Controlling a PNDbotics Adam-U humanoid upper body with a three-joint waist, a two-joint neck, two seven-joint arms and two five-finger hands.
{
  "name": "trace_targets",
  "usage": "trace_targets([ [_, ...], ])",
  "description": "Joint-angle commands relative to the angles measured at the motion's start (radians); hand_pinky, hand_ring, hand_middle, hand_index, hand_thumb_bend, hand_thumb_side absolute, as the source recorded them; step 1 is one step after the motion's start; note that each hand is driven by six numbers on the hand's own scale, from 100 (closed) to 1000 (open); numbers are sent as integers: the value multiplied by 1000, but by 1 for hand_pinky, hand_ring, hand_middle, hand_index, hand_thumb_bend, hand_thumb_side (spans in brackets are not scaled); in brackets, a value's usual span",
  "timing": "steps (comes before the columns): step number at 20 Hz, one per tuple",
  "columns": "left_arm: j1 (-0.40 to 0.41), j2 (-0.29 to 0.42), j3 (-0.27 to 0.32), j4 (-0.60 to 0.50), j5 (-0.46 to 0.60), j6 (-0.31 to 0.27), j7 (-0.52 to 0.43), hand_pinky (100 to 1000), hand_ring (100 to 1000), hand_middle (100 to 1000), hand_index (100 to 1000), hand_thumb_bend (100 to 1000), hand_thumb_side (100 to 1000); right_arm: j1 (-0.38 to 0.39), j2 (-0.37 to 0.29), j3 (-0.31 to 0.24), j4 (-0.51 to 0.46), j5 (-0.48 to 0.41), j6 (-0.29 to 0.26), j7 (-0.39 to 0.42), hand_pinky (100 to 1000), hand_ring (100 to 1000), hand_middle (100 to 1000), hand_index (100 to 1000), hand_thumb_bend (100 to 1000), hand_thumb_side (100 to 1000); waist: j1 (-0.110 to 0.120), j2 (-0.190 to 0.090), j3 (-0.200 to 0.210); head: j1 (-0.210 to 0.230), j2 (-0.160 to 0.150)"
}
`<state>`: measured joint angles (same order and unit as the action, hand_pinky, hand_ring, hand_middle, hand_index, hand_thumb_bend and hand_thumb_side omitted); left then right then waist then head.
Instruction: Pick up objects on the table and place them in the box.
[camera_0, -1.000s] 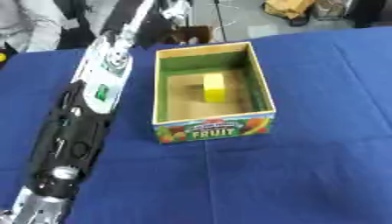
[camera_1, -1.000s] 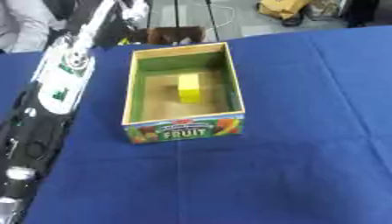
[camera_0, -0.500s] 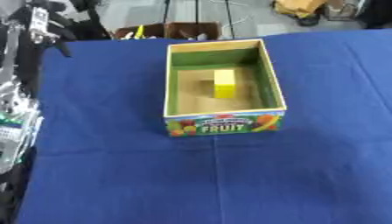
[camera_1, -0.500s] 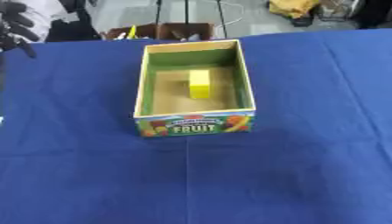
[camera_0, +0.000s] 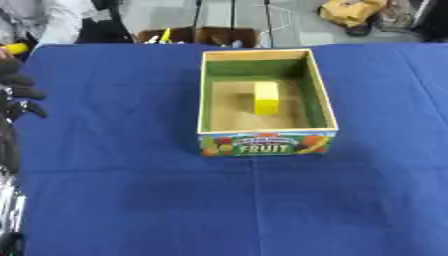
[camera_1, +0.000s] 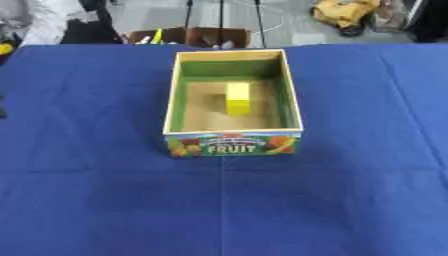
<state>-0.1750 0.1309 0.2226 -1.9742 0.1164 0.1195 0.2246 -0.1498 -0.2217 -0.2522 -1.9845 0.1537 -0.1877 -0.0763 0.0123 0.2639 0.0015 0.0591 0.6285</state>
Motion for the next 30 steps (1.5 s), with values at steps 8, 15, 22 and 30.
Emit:
trace_targets([
  [8,27,-49,13,-26,31,-39,2,329,452,472,676,100,736,-4,-5,-9,-15,8,-15,-14,718,802,584,845,100,679,-5,-9,2,-80,-50],
  [15,35,-57,15,-26,35,-53,16,332,449,470,673,100,732,-3,-7,-10,-15,13,-16,-11,717,803,584,844,100,678,1,-7,3,-96,-49],
  [22,39,-60,17,-26,40,-53,20,333,448,469,672,100,729,-1,-8,-13,-15,12,-18,-10,716,802,584,841,100,682,2,-10,2,-118,-26],
  [30,43,-60,20,-26,46,-55,22,335,448,469,672,100,729,1,-8,-15,-15,6,-15,-14,715,801,584,842,100,675,1,-19,6,-159,-5],
])
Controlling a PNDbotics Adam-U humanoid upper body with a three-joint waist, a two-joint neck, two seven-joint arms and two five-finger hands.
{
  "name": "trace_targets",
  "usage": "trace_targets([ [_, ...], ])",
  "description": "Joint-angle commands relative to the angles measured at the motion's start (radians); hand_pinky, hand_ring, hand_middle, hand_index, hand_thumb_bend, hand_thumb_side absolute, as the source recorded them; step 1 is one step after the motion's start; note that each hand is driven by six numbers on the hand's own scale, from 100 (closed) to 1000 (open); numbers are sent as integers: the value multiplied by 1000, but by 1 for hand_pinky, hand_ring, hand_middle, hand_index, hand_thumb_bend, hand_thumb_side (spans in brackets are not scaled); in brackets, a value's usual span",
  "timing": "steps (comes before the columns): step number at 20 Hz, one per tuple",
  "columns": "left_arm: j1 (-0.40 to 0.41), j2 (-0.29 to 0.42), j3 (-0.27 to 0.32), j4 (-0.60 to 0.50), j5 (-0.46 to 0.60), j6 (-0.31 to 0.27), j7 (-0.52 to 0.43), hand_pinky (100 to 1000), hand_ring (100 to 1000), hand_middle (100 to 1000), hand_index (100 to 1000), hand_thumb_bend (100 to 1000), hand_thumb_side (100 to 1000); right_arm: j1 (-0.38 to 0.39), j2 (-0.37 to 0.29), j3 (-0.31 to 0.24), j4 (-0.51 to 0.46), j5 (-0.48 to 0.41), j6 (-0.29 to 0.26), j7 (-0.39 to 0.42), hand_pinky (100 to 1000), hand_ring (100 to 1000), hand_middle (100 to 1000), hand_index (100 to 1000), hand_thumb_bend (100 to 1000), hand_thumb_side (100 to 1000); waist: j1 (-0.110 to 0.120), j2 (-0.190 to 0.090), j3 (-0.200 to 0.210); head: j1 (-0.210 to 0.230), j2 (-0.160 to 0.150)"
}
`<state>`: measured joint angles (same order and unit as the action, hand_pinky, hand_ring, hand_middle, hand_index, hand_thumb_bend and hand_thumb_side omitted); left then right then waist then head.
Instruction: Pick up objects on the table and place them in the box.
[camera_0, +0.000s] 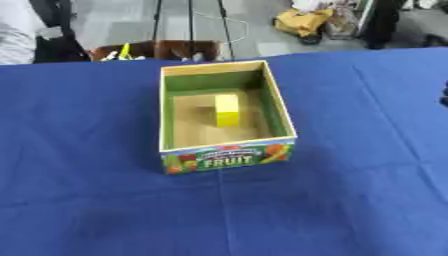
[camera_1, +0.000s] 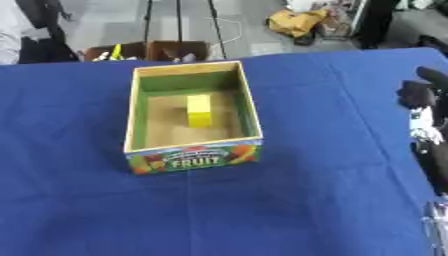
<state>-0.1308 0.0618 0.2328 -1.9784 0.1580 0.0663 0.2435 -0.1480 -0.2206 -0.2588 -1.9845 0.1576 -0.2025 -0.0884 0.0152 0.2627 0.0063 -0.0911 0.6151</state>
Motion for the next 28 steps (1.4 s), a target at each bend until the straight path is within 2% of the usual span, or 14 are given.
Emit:
trace_targets([
  [1,1,9,10,-22,5,0,3,335,448,469,672,100,729,-1,-9,-9,-15,2,0,-2,716,801,584,842,100,675,-1,-20,1,-9,11],
  [2,4,9,10,-22,7,3,2,336,449,470,673,100,731,0,-9,-9,-15,1,2,-1,716,801,584,842,100,694,-1,-22,1,-8,13],
  [7,20,8,12,-22,20,18,-5,336,448,470,673,100,727,3,-14,-15,-15,-7,3,-1,713,799,584,842,100,676,2,-35,2,-6,25],
  [16,29,6,16,-22,25,15,-3,337,449,470,673,100,729,12,-13,-20,-15,-5,7,14,712,801,584,842,100,677,10,-47,5,-1,38],
  [28,36,7,19,-22,25,15,2,337,448,469,672,100,729,14,-14,-21,-15,-11,20,16,712,800,582,842,100,668,17,-65,2,20,71],
])
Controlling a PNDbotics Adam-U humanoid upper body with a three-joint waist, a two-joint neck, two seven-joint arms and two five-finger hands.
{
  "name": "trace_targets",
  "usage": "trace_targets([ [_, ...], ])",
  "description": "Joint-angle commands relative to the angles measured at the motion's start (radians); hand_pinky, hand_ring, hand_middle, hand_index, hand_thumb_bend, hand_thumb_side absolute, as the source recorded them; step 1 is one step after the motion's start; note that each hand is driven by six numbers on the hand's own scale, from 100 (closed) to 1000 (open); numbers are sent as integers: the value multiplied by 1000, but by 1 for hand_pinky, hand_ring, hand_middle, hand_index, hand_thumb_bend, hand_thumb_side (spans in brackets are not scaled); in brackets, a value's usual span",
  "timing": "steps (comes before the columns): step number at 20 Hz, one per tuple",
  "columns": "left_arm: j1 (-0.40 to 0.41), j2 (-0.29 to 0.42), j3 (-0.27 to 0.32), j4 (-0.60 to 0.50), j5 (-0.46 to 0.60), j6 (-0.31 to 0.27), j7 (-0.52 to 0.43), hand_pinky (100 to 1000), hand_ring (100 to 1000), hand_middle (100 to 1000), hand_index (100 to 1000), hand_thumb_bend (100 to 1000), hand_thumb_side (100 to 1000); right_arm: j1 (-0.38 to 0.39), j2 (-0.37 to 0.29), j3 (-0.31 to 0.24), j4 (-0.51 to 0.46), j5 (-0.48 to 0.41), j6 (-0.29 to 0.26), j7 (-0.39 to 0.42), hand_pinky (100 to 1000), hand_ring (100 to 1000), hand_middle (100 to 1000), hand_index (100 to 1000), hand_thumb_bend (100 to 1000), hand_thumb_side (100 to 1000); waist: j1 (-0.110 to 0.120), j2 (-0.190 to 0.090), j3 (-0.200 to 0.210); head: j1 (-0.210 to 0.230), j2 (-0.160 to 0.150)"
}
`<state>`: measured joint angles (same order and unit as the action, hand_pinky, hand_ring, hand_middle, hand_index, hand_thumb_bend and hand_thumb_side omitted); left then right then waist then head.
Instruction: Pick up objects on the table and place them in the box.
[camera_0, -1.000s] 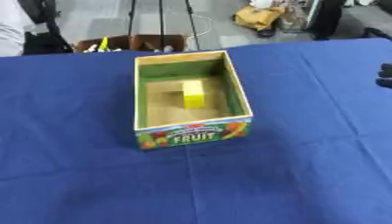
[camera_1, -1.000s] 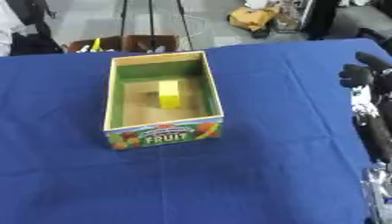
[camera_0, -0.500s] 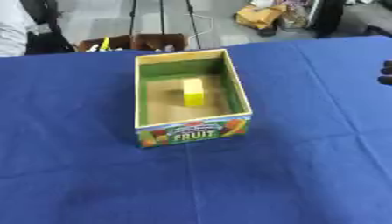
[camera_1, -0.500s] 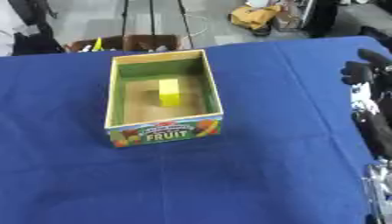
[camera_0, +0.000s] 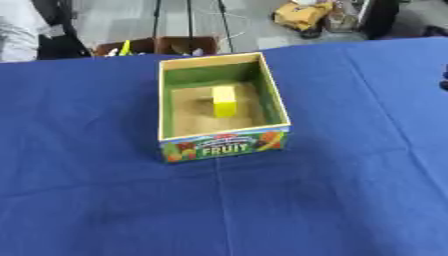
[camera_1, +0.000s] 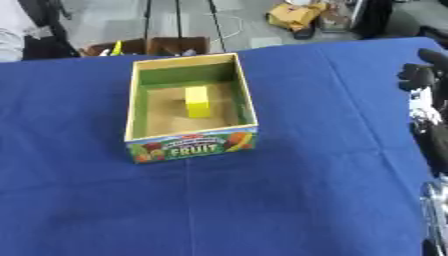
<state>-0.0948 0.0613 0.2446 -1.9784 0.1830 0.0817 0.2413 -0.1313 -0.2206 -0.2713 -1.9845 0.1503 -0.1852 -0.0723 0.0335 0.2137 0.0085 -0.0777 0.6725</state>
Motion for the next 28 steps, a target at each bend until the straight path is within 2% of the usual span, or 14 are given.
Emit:
trace_targets([
  [1,2,5,8,-22,0,2,6,337,448,469,672,100,729,-3,-14,-8,-15,-5,2,-1,711,799,581,840,100,663,0,-18,0,9,19],
  [7,7,-8,5,-19,19,12,19,335,439,461,660,100,698,1,-12,-8,-15,-3,4,-4,711,799,577,837,100,654,8,-19,1,15,29],
  [12,7,-14,3,-9,89,26,69,325,422,442,639,100,669,-1,-13,-7,-15,-13,-10,-25,687,779,553,805,100,611,14,-15,0,15,15],
  [15,9,-15,4,-7,107,28,91,324,419,438,633,100,663,-1,-14,-6,-15,-14,-16,-27,631,772,548,797,100,609,16,-11,0,12,7],
  [22,8,-17,5,-14,109,19,96,325,414,430,618,100,666,1,-14,-7,-15,-17,-29,-19,558,765,541,784,100,603,16,-10,-1,11,2],
  [28,7,-17,12,-17,103,10,100,324,408,422,605,100,665,4,-13,-11,-15,-16,-31,-23,555,765,540,782,100,603,12,-11,1,17,2],
])
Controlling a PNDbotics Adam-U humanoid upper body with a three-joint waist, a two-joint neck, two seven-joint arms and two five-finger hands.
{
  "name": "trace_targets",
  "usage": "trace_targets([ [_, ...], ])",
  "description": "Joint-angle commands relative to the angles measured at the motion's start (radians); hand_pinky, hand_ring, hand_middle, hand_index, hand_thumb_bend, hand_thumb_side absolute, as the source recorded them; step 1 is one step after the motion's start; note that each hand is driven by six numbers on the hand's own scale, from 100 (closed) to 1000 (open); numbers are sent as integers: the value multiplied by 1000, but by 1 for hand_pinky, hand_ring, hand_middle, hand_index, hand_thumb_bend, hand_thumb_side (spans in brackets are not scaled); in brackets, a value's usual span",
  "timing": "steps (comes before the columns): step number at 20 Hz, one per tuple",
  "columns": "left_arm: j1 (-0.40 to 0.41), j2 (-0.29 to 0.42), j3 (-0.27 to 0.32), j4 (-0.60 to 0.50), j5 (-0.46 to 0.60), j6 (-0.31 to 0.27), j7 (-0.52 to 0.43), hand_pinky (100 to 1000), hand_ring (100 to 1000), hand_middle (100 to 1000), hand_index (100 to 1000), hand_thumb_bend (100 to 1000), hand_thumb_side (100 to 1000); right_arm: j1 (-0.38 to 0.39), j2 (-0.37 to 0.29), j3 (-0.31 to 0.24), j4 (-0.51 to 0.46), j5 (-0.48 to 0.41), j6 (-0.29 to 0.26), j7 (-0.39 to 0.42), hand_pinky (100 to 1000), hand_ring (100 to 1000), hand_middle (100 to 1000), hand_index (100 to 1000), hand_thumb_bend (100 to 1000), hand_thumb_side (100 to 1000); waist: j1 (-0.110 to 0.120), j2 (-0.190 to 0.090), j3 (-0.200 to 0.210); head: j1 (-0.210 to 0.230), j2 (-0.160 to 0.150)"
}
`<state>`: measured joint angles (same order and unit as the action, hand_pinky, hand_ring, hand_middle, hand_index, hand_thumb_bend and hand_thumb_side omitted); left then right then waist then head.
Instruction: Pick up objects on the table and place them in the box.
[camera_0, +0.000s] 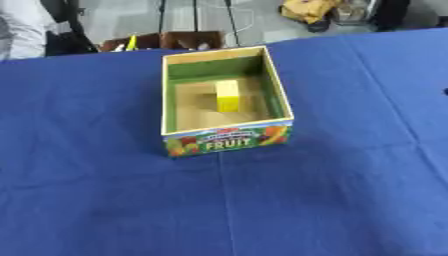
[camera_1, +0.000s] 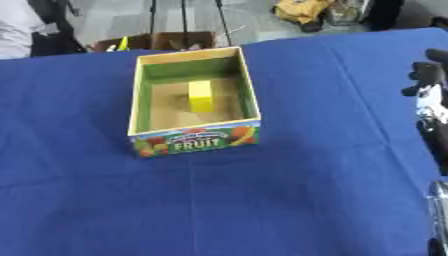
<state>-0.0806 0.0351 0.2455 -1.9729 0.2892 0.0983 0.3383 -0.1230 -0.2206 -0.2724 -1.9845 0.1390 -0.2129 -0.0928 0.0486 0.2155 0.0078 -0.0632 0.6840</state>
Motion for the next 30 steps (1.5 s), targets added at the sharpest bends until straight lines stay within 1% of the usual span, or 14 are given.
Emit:
trace_targets([
  [1,-7,9,11,-22,-4,-7,3,324,408,422,605,100,665,-4,-13,-10,-15,-4,-4,-3,555,765,540,782,100,603,-4,-13,1,3,-9],
  [2,-7,9,11,-22,-4,-7,4,324,408,422,605,100,665,-4,-13,-10,-15,-4,-4,-3,555,765,540,782,100,603,-4,-13,2,3,-9],
  [3,-6,10,13,-22,-7,-8,6,321,403,414,561,100,662,-3,-13,-11,-15,-3,-3,-5,606,782,546,782,100,620,-5,-13,2,2,-12],
  [7,-5,10,18,-20,-26,-6,18,321,402,413,542,100,658,-4,-14,-14,-15,1,-3,-17,614,785,547,780,100,624,-12,-12,5,0,-23],
  [9,-5,9,19,-21,-29,-5,22,321,401,413,528,100,657,-6,-13,-13,-15,3,0,-18,628,791,548,780,100,625,-13,-11,5,3,-25],
  [17,-6,7,21,-23,-31,-6,25,321,399,410,513,100,655,-14,-12,-10,-15,-2,-4,-24,624,787,546,778,100,622,-14,-6,4,8,-30],
  [18,-6,7,22,-23,-31,-7,25,322,398,408,506,100,656,-14,-12,-10,-15,-2,-5,-24,623,787,547,759,100,619,-14,-6,4,8,-30],
  [19,-6,6,22,-23,-31,-7,24,321,398,407,501,100,656,-14,-12,-10,-15,-2,-5,-24,620,786,549,694,100,618,-14,-5,4,9,-31],
  [20,-6,6,22,-23,-31,-7,24,321,398,407,500,100,656,-14,-12,-10,-15,-2,-5,-25,619,785,549,676,100,617,-14,-4,4,9,-32],
  [25,-5,3,21,-23,-31,-9,18,322,398,408,494,100,658,-15,-11,-10,-15,-2,-6,-30,616,783,549,651,100,615,-11,1,4,12,-36],
  [30,-3,1,22,-23,-33,-13,15,323,398,409,492,100,658,-16,-11,-9,-15,0,-4,-30,613,782,546,578,100,612,-8,5,6,12,-39],
])
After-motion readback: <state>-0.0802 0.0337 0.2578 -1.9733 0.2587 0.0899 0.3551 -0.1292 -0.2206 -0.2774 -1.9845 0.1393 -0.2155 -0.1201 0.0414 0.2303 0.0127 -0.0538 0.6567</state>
